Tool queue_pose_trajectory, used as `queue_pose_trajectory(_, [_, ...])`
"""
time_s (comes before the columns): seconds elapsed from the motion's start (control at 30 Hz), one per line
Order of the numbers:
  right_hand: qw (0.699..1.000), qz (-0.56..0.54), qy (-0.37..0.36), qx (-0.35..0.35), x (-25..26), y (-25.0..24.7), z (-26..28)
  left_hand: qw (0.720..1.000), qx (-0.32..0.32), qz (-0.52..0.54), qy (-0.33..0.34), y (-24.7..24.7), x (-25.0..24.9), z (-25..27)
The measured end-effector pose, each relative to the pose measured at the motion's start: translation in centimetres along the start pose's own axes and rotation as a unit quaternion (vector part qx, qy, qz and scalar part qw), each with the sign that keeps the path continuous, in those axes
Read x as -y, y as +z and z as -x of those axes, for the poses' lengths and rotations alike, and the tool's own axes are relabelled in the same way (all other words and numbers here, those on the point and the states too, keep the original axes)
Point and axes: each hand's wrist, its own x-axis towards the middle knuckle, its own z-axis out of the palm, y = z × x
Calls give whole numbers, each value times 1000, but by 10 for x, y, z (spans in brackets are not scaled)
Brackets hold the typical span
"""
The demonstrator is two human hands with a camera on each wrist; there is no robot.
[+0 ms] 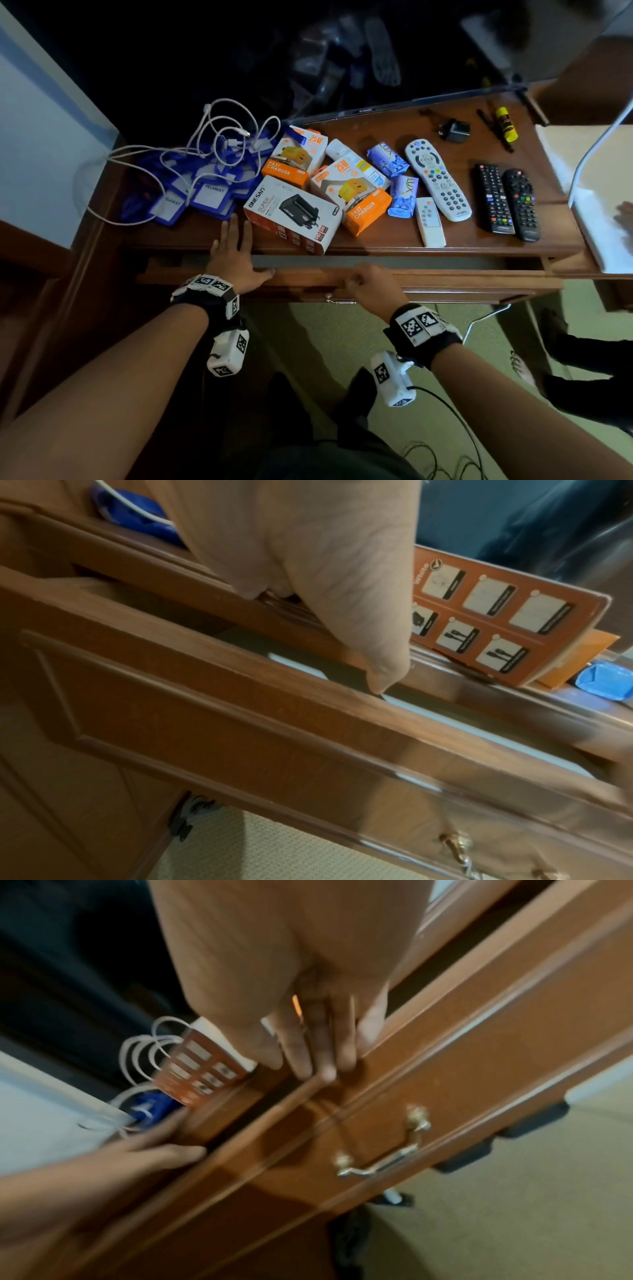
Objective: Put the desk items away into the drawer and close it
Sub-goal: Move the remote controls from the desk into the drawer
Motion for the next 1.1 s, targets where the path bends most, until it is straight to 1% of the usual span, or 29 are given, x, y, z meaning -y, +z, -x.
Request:
queue_pose_trajectory(0.03, [1000, 27, 0, -16, -2, 1, -3, 1000, 2, -2, -1, 0, 0, 0])
queue_pose_trajectory(0.07, [999, 47, 7, -16, -4, 1, -6, 1000, 7, -4, -2, 0, 0, 0])
queue_pose_trajectory(0.17, [995, 84, 54, 23, -6, 0, -9, 1000, 19, -8, -4, -2, -1, 2])
queue_pose_trajectory(0.23, [992, 105, 68, 33, -7, 1, -7, 1000, 22, -8, -4, -3, -2, 3])
queue_pose_trajectory(0.4, [992, 80, 92, 28, -3, 2, -11, 1000, 13, -19, 5, -4, -2, 3])
queue_pose_trajectory(0.47, [991, 91, 93, 40, -1, 3, -9, 1000, 12, -25, 6, -4, -2, 4])
queue_pose_trajectory(0.6, [987, 121, 99, 41, -5, 11, 7, 999, 25, -33, 18, -6, 2, 4])
queue_pose_trajectory(0.63, [984, 140, 102, 50, -6, 13, 11, 999, 27, -34, 22, -6, 3, 4])
queue_pose_trajectory(0.7, [975, 164, 118, 91, -7, 17, 19, 999, 22, -35, 25, -4, 3, 4])
queue_pose_trajectory(0.8, [961, 173, 151, 156, -6, 27, 34, 999, 1, -35, 22, -1, 2, 3])
queue_pose_trajectory(0.93, [952, 149, 186, 194, -7, 40, 59, 999, -19, -37, 29, 4, 3, 3])
queue_pose_trajectory(1.03, [943, 127, 189, 243, -13, 47, 75, 998, -44, -31, 33, 9, 4, 3])
queue_pose_trajectory(1.1, [938, 116, 195, 263, -18, 51, 79, 997, -58, -28, 36, 12, 5, 2])
